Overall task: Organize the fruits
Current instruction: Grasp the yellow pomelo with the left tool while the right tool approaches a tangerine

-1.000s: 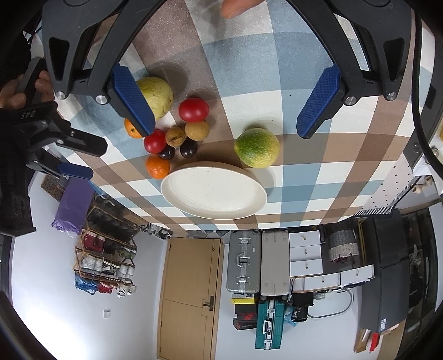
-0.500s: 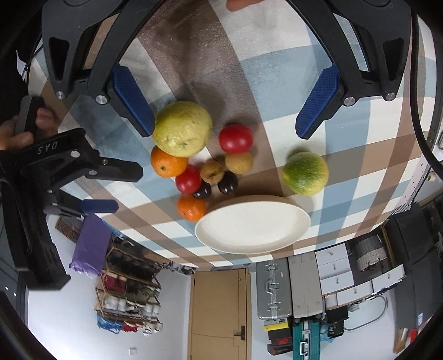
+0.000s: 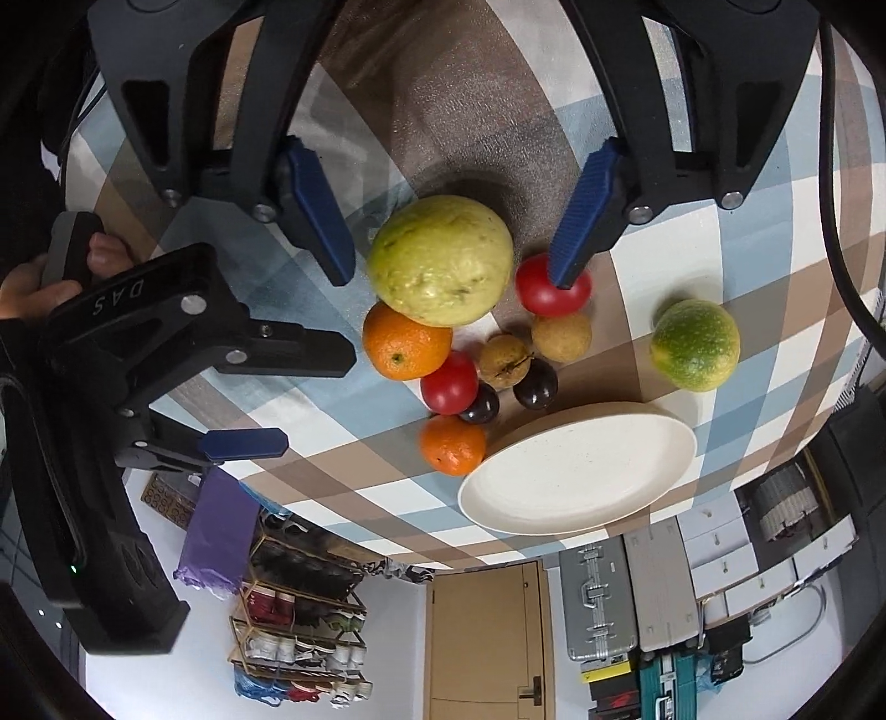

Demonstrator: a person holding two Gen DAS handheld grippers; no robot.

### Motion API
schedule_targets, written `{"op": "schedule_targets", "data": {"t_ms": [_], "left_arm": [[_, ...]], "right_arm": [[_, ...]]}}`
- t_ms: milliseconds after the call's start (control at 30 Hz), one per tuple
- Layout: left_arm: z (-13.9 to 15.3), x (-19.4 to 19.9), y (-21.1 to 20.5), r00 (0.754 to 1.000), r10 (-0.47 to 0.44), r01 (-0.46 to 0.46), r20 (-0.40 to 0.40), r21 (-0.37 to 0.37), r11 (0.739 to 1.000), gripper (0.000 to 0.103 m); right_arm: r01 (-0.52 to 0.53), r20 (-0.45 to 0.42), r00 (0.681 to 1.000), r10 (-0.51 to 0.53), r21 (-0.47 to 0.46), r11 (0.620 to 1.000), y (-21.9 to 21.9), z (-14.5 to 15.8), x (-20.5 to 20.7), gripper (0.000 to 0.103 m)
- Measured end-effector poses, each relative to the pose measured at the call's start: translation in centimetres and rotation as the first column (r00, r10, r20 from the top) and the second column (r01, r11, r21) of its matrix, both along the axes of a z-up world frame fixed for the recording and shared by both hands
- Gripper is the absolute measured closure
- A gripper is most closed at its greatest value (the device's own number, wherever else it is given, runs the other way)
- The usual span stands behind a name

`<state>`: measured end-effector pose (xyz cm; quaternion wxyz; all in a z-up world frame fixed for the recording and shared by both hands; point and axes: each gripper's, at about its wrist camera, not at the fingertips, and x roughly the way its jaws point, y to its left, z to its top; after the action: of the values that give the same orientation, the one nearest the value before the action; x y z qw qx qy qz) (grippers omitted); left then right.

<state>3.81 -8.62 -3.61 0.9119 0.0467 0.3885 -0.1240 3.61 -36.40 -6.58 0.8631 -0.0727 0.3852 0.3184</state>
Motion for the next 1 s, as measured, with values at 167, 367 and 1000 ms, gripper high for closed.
{"op": "schedule_targets", "data": {"t_ms": [167, 367, 1000], "left_arm": [[-0.1, -0.1, -0.2, 0.999, -0.03, 0.03, -0.01, -0.01, 0.999, 0.051], [0.1, -0.3, 0.5, 0.999, -0.036, 0.036, -0.006, -0.052, 0.998, 0.051], [2.9, -1.6, 5.9, 0.994, 0.089, -0.079, 0.065, -0.145, 0.986, 0.051]], "right_arm": [[0.0, -0.01, 1.0, 0.0, 0.007, 1.0, -0.1, -0.1, 0.1, 0.0], [-0.005, -0.011, 1.0, 0.005, 0.002, 1.0, 0.0, -0.2, 0.1, 0.0], [-0.133, -0.058, 0.99, 0.13, -0.035, 0.991, 4.5, -1.0, -0.8, 0.015]]}}
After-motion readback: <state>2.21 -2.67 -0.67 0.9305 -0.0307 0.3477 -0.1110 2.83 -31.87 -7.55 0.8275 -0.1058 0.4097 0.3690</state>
